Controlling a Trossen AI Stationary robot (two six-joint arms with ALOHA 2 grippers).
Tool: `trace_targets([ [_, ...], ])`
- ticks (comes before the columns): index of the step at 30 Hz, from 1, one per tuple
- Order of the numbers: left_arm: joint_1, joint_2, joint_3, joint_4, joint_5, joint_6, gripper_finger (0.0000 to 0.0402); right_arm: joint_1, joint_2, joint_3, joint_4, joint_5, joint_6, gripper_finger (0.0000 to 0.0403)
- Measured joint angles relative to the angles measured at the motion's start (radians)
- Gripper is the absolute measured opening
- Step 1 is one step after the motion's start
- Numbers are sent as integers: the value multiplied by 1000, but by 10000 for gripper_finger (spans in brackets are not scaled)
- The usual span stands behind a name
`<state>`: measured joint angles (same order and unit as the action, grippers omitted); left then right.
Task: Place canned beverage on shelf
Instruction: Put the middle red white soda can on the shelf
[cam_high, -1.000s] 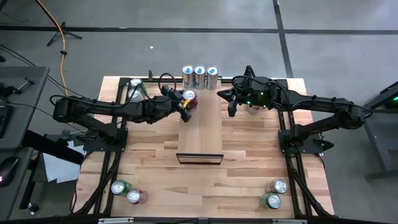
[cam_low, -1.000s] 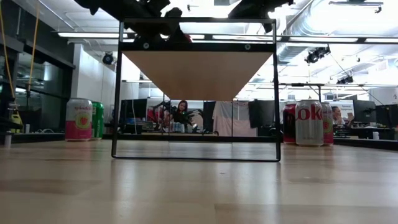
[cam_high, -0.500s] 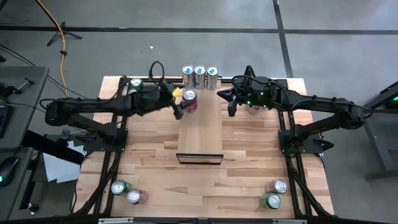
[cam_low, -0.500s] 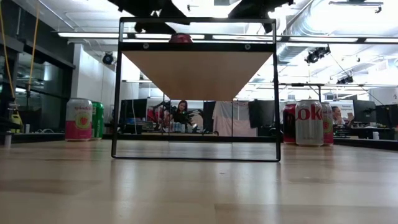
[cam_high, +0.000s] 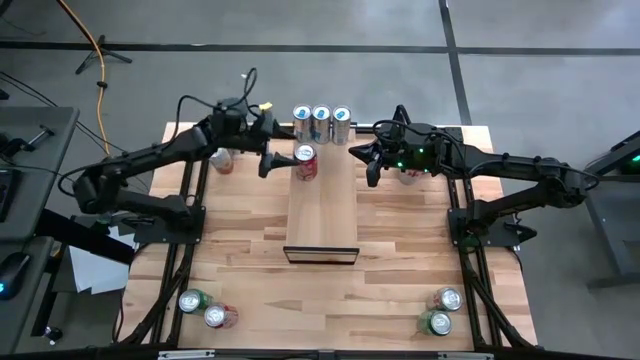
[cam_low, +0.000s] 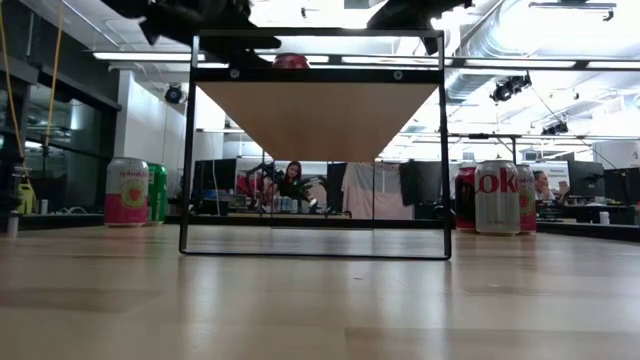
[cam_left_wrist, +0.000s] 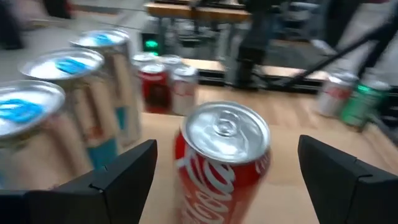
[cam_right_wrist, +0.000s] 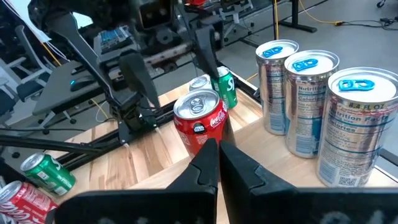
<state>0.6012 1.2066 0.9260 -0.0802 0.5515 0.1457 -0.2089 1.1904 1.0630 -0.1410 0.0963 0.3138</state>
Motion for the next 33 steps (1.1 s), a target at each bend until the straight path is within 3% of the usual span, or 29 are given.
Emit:
trace_targets([
  [5, 38, 73, 0, 52, 108, 23, 321, 0, 0, 0, 0, 0, 0, 0],
  [14, 39, 163, 0, 141, 200, 47, 321, 0, 0, 0, 0, -1, 2, 0],
  [23, 6, 201, 0, 163, 218, 50, 318, 0, 0, 0, -1, -2, 0, 0],
  [26, -16, 202, 0, 162, 179, 52, 300, 0, 0, 0, -11, -2, 0, 0],
  [33, -47, 201, 0, 166, 102, 52, 212, 0, 0, 0, -38, -2, 0, 0],
])
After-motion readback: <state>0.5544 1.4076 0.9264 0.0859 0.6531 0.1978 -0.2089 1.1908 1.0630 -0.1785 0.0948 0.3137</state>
